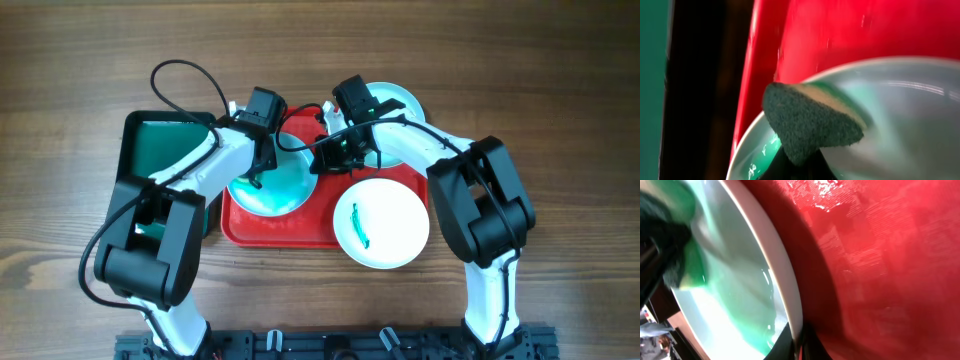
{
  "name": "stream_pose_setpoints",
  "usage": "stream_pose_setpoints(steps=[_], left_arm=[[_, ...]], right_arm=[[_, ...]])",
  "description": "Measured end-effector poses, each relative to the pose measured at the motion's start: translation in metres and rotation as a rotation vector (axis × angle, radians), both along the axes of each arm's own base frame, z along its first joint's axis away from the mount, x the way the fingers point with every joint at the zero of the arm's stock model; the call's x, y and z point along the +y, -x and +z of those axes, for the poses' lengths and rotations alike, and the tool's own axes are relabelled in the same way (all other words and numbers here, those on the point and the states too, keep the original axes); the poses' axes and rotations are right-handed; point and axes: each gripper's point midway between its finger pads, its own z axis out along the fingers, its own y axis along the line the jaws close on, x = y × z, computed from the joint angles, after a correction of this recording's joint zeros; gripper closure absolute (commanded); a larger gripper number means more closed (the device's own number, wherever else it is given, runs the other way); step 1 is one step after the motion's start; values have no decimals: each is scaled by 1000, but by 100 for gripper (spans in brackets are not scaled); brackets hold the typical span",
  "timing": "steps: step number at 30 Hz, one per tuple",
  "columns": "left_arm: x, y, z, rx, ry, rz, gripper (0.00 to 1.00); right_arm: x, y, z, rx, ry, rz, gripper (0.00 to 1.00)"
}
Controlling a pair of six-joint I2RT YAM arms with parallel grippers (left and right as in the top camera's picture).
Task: Clean dirty plates on tray and stack at the side
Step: 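Continue scrubbing the plate with the sponge while right gripper holds it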
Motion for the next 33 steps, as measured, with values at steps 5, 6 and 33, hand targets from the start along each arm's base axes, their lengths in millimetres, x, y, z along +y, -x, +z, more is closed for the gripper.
stream_pose_setpoints(steps=[5,6,33], left_arm=[[-32,-30,2,-113,202,6,96],[-41,-33,3,-120,256,-7,96],[-72,80,-7,389,424,-400,96]], right_arm=[[-2,-2,0,10,3,-21,96],[-2,-2,0,10,3,-23,96],[1,3,0,5,-3,11,96]])
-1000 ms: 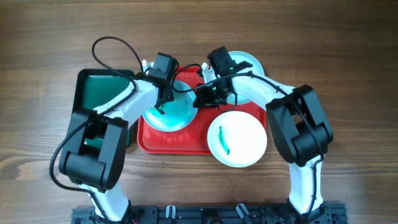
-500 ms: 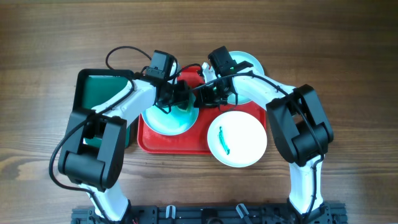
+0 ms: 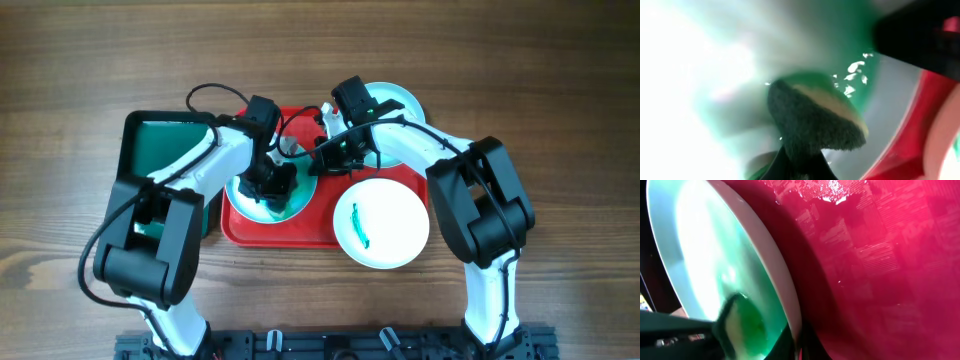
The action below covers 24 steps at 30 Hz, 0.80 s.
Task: Clean dirty plates on tray and stack at the side
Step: 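Continue scrubbing the plate with the sponge while right gripper holds it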
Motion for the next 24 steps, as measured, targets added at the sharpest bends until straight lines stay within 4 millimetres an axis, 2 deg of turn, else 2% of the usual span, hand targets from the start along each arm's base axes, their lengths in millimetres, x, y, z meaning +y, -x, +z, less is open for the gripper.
stream_pose_setpoints(steps=[3,6,9,12,17,20,24], left_arm=[[22,-7,0,-41,-151,62,96],[53,-21,2,-118,-333,164,96],[70,-35,4,-193,-429,227,96],[76,-39,4,-217,-463,255,96],[63,-34,1,-164,-351,185,96],[29,-26,2,-102,-124,66,96],[-11,-22,6,-85,95,-13,96]], right_arm=[[0,0,0,0,0,0,96],[0,0,0,0,-1,0,96],[0,0,0,0,0,-2,96],[0,0,0,0,0,-2,96],[0,-1,0,-1,1,-2,96],[-2,-2,0,-1,1,-5,96],[-2,-2,0,-1,1,-5,96]])
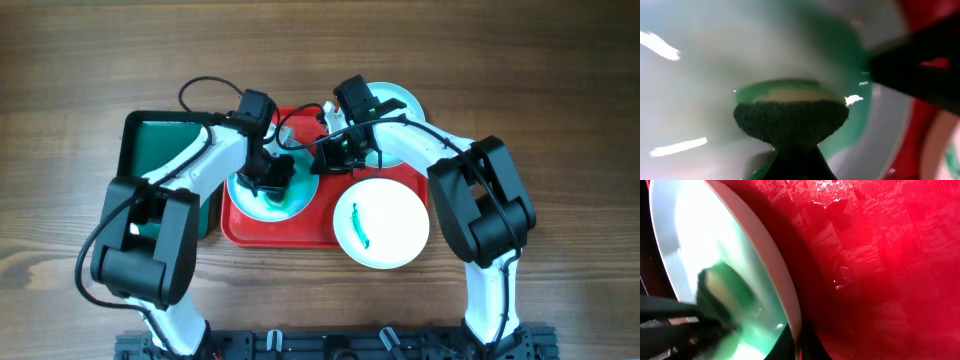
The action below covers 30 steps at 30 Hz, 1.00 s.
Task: Clean dirty plates on tray and stack at the side
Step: 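Continue scrubbing the plate with the sponge while right gripper holds it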
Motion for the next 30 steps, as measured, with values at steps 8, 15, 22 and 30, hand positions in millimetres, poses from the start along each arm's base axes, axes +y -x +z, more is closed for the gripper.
stream_pose_setpoints(steps=[8,15,22,30], left_arm=[[-34,-40,10,-185,161,-36,96],[0,-74,3,-313,-75,127,96],[77,-71,3,-347,-490,348,96],[99,-16,1,-179,-688,276,96]], right_arm=[[0,-1,0,-5,3,-1,96],[1,-2,0,-9,-1,-1,96],[1,-2,0,-12,-2,-1,96],[3,0,0,-11,-4,8,96]])
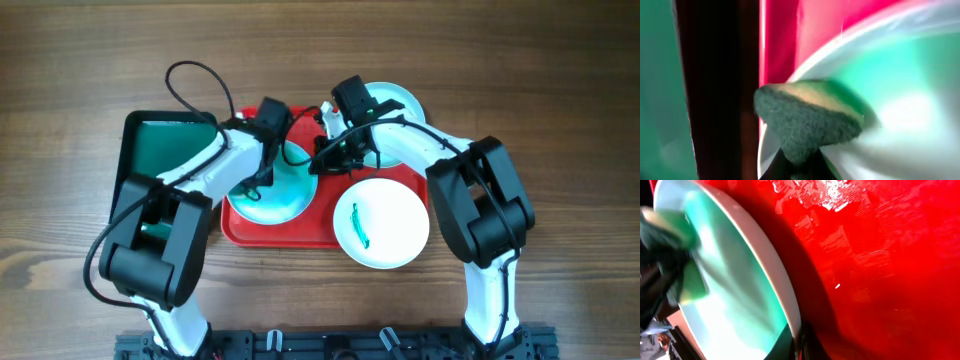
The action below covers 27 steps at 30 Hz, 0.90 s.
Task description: Clean dirty plates on tray and stack at the side
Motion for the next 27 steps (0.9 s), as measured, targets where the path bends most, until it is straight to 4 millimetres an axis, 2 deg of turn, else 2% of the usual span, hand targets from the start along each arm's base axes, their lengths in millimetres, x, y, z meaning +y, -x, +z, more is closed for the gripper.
stream_pose_setpoints(steps=[4,10,14,17,19,23,25,27], left_arm=[[-10,15,-2,59,10,-29,96],[-63,26,-6,146,262,-189,96],[-100,24,-5,150,456,-264,96],[-128,13,-1,101,584,-318,96],[-140,7,0,71,627,-345,96],[-148,-8,1,3,647,-367,96],[-146,-14,0,-30,617,-363,96],[-135,-30,1,-105,524,-325,96]], right_arm=[[1,1,0,-7,-1,11,96],[0,1,0,-7,0,14,96],[-1,1,0,-5,1,12,96],[-2,0,0,-5,1,8,96],[-5,-3,-1,-8,5,0,96],[-12,-11,-1,-19,9,-22,96],[-12,-13,-1,-24,11,-31,96],[-12,-13,-1,-20,11,-36,96]])
